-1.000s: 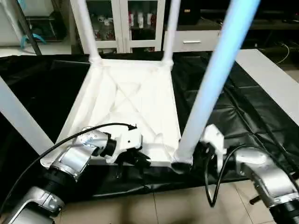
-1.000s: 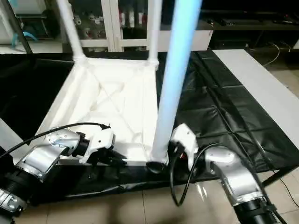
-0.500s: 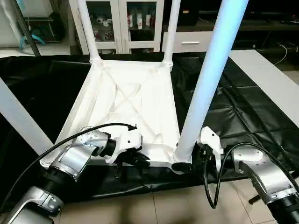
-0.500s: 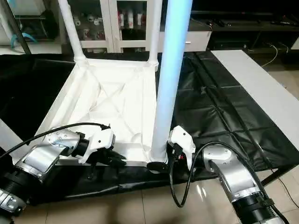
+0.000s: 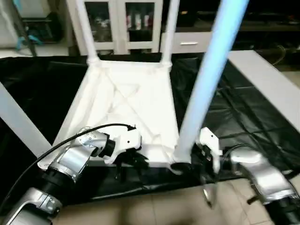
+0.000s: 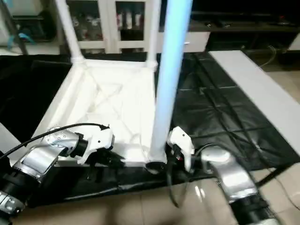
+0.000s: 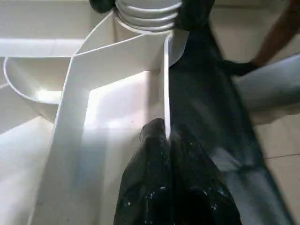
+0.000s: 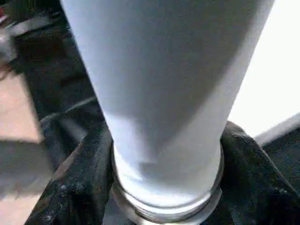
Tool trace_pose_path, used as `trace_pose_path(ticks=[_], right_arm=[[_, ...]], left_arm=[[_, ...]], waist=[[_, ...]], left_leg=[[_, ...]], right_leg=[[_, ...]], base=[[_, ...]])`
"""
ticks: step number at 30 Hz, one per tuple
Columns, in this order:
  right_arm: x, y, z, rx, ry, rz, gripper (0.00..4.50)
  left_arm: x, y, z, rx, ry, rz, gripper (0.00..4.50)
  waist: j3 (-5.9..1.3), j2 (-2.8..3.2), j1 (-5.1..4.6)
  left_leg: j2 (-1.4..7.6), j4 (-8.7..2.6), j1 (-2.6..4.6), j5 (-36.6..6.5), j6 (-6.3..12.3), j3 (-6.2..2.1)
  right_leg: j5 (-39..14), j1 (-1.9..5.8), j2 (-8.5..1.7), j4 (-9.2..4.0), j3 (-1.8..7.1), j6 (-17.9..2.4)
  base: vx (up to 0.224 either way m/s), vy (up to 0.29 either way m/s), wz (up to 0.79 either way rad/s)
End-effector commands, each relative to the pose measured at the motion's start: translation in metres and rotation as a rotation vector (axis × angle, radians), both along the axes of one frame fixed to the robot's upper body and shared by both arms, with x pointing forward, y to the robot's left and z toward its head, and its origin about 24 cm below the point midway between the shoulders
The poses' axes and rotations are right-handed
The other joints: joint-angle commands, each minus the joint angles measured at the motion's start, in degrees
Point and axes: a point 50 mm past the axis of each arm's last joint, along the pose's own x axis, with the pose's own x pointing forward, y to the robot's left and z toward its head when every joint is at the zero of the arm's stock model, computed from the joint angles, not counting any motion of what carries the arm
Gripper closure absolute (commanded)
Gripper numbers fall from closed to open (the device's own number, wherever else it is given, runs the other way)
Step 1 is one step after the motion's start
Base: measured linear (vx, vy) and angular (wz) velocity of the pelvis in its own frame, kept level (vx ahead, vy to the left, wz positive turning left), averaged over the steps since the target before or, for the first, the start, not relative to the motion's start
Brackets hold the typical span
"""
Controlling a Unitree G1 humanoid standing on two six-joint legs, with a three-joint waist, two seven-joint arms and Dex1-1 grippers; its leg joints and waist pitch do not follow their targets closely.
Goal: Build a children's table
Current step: Rotate leg to tighten
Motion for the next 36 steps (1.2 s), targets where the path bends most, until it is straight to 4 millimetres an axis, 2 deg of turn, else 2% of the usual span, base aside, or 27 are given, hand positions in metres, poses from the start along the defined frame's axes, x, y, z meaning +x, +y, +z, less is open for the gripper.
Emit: trace_pose_path(ticks=[1,2,5,6,7,9,11,12,14,15,16,18,20,22,24,25,26,27,28,29,30,31,32,33,34,35,36], right_arm=[[0.014,-0.001,-0.012,-0.056,0.006,-0.220,1.78],[0.018,0.000,-0.016,-0.063,0.011,-0.289,1.78],[0.024,0.005,-0.022,-0.050,0.028,-0.433,1.79],[0.024,0.005,-0.022,-0.050,0.028,-0.433,1.79],[0.031,0.014,-0.025,-0.058,0.018,-0.551,1.79],[0.039,0.028,-0.026,-0.060,0.004,-0.686,1.79],[0.046,0.042,-0.028,-0.057,0.003,-0.800,1.80],[0.049,0.053,-0.028,-0.048,0.015,-0.843,1.80],[0.052,0.076,-0.026,-0.006,0.018,-0.849,1.80],[0.052,0.076,-0.026,-0.006,0.018,-0.849,1.80],[0.053,0.086,-0.022,0.039,0.021,-0.798,1.80],[0.054,0.090,-0.017,0.088,0.008,-0.769,1.80],[0.054,0.089,-0.010,0.153,-0.024,-0.736,1.80],[0.054,0.084,-0.003,0.186,-0.073,-0.719,1.80],[0.055,0.074,0.000,0.170,-0.134,-0.740,1.24],[0.055,0.073,0.001,0.171,-0.138,-0.741,1.08],[0.056,0.064,0.003,0.179,-0.156,-0.757,1.05],[0.056,0.064,0.004,0.180,-0.156,-0.757,1.00],[0.056,0.058,0.005,0.174,-0.171,-0.760,0.89],[0.056,0.049,0.006,0.163,-0.188,-0.764,0.76],[0.055,0.034,0.009,0.150,-0.207,-0.764,0.65],[0.055,0.028,0.010,0.144,-0.215,-0.763,0.60],[0.054,0.017,0.013,0.133,-0.227,-0.747,0.55],[0.053,0.012,0.014,0.129,-0.232,-0.724,0.45],[0.053,0.012,0.014,0.129,-0.232,-0.724,0.33],[0.051,0.006,0.016,0.127,-0.239,-0.691,0.25],[0.048,0.000,0.019,0.116,-0.243,-0.636,0.18]], left_arm=[[-0.005,-0.021,-0.022,0.017,0.013,0.014,4.50],[-0.001,-0.025,-0.023,0.007,-0.013,0.061,4.50],[0.008,-0.033,-0.025,-0.006,-0.061,0.165,4.50],[0.008,-0.033,-0.025,-0.006,-0.061,0.165,4.50],[0.016,-0.040,-0.025,-0.007,-0.109,0.254,4.50],[0.028,-0.049,-0.023,-0.011,-0.172,0.379,4.50],[0.038,-0.057,-0.020,-0.028,-0.219,0.497,4.50],[0.044,-0.060,-0.018,-0.034,-0.253,0.563,4.50],[0.054,-0.065,-0.014,-0.030,-0.314,0.656,4.50],[0.054,-0.065,-0.014,-0.030,-0.314,0.656,4.50],[0.057,-0.066,-0.011,-0.036,-0.332,0.670,4.50],[0.058,-0.068,-0.009,-0.047,-0.341,0.670,4.50],[0.058,-0.067,-0.008,-0.055,-0.350,0.646,4.50],[0.056,-0.067,-0.007,-0.073,-0.356,0.598,4.50],[0.054,-0.065,-0.007,-0.095,-0.339,0.547,4.50],[0.054,-0.065,-0.007,-0.096,-0.336,0.541,4.50],[0.053,-0.062,-0.009,-0.097,-0.315,0.519,4.50],[0.052,-0.062,-0.009,-0.097,-0.315,0.519,4.50],[0.051,-0.060,-0.010,-0.096,-0.306,0.491,4.50],[0.048,-0.058,-0.011,-0.099,-0.290,0.438,4.50],[0.043,-0.053,-0.013,-0.099,-0.266,0.367,4.50],[0.040,-0.052,-0.013,-0.101,-0.254,0.332,4.50],[0.035,-0.048,-0.015,-0.100,-0.226,0.268,4.50],[0.030,-0.047,-0.016,-0.106,-0.211,0.216,4.50],[0.030,-0.047,-0.016,-0.106,-0.211,0.216,4.50],[0.025,-0.045,-0.017,-0.110,-0.185,0.151,4.50],[0.019,-0.041,-0.019,-0.096,-0.149,0.094,4.50]], waist=[[-0.84,-0.10,-0.52],[-0.98,-0.13,-0.96],[-1.27,-0.15,-1.35],[-1.34,-0.17,-1.50],[-1.25,-0.01,-1.70],[-1.27,-0.01,-2.27],[-1.50,0.04,-2.42],[-1.40,0.02,-2.48],[-1.34,-0.16,-2.50],[-1.50,0.04,-2.26],[-1.55,-0.24,-2.13],[-1.48,-0.46,-1.90],[-1.56,-0.56,-1.75],[-1.67,-0.59,-1.55],[-1.74,-0.59,-1.39],[-1.77,-0.40,-1.28],[-1.78,-0.54,-1.17],[-1.89,-0.70,-1.21],[-2.10,-0.22,-1.44],[-2.22,0.03,-1.65],[-2.08,-0.19,-1.70],[-2.08,-0.27,-1.61],[-2.19,-0.03,-1.20],[-2.27,-0.08,-1.07],[-2.48,-0.04,-0.82],[-2.47,0.28,-0.32],[-2.52,0.30,-0.25]], left_leg=[[0.58,-4.92,0.60,-22.92,-0.90,0.04],[0.44,-4.95,0.88,-25.53,-1.94,-0.47],[0.46,-5.26,0.45,-25.42,-2.28,-1.05],[0.47,-5.43,0.36,-25.07,-2.24,-1.16],[0.40,-5.49,0.33,-25.58,-2.07,-1.12],[0.16,-5.27,0.77,-26.57,-2.80,-1.11],[0.17,-5.16,1.15,-26.56,-2.50,-0.98],[0.05,-5.24,0.85,-26.37,-2.09,-0.93],[-0.02,-5.25,1.04,-27.03,-1.45,-0.87],[0.01,-5.24,1.23,-26.76,-0.95,-0.82],[-0.02,-5.31,0.87,-25.39,-0.09,-0.61],[0.00,-5.41,0.53,-23.68,0.88,-0.38],[-0.05,-5.52,0.19,-22.17,1.84,-0.35],[0.02,-5.51,0.22,-20.97,2.49,-0.29],[0.07,-5.46,0.11,-19.19,2.88,-0.10],[0.06,-5.48,0.02,-18.78,3.01,-0.11],[0.09,-5.43,-0.08,-18.33,3.38,-0.02],[0.01,-5.47,-0.75,-16.84,3.72,-0.11],[0.10,-5.75,-1.41,-15.05,3.53,-0.43],[0.12,-5.72,-1.49,-14.82,3.17,-0.53],[0.10,-5.76,-1.47,-15.47,3.10,-0.47],[0.18,-5.58,-0.97,-17.07,3.26,-0.22],[0.29,-5.32,-0.38,-17.19,3.55,0.06],[0.33,-5.20,-0.22,-16.50,3.94,0.20],[0.36,-4.90,-0.29,-14.06,4.92,0.48],[0.51,-4.80,-0.24,-11.93,5.76,0.63],[0.49,-4.71,-0.35,-10.82,6.05,0.69]], right_leg=[[-24.92,0.87,-1.77,-5.63,1.16,-10.35],[-30.44,0.77,-2.06,-6.17,1.06,-8.21],[-31.62,1.16,-2.09,-6.45,0.76,-6.05],[-30.23,1.15,-2.07,-6.55,0.70,-5.98],[-29.59,0.92,-1.99,-6.63,0.70,-6.11],[-30.08,0.34,-1.88,-6.72,0.65,-6.49],[-29.08,0.18,-1.88,-6.96,0.75,-6.99],[-28.64,0.25,-1.81,-6.96,0.64,-6.99],[-28.91,0.21,-1.73,-7.28,0.41,-6.71],[-28.31,0.30,-1.90,-7.42,0.40,-6.70],[-26.53,0.54,-1.85,-7.36,0.54,-6.81],[-25.28,0.65,-1.94,-7.23,0.60,-6.99],[-24.92,0.96,-2.15,-7.12,0.58,-7.02],[-24.04,0.93,-2.23,-7.09,0.70,-7.07],[-22.22,0.91,-2.30,-6.93,0.80,-7.82],[-21.92,1.03,-2.32,-6.85,0.80,-7.88],[-21.56,1.04,-2.28,-6.81,0.83,-7.79],[-20.78,1.60,-2.35,-6.50,0.80,-7.51],[-20.34,2.04,-2.38,-6.26,0.51,-7.11],[-19.33,1.82,-2.29,-6.20,0.39,-7.29],[-19.86,1.70,-2.15,-6.38,0.33,-7.27],[-20.32,1.23,-2.15,-6.57,0.57,-7.72],[-19.08,0.77,-2.20,-6.58,0.82,-8.81],[-17.51,0.74,-2.16,-6.52,0.90,-9.48],[-12.56,0.90,-2.03,-5.89,0.99,-11.14],[-9.45,0.89,-2.12,-5.56,1.04,-12.13],[-8.05,1.04,-2.05,-5.33,1.01,-12.62]], base=[[-0.054,0.005,-0.01],[-0.054,0.005,-0.01],[-0.060,0.009,-0.09],[-0.050,0.020,-0.10],[0.000,0.000,0.00],[0.000,0.000,0.00],[0.000,0.000,0.00],[0.000,0.000,0.00],[0.000,0.000,0.00],[0.000,0.000,0.00],[0.000,0.000,0.00],[0.000,0.000,0.00],[0.000,0.000,0.00],[0.000,0.000,0.00],[0.000,0.000,0.00],[0.000,0.000,0.00],[0.000,0.000,0.00],[0.000,0.000,0.00],[0.000,0.000,0.00],[0.000,0.000,0.00],[0.000,0.000,0.00],[0.000,0.000,0.00],[0.000,0.000,0.00],[0.060,-0.021,0.09],[0.070,-0.018,0.12],[0.070,-0.018,0.12],[0.065,-0.016,0.07]])
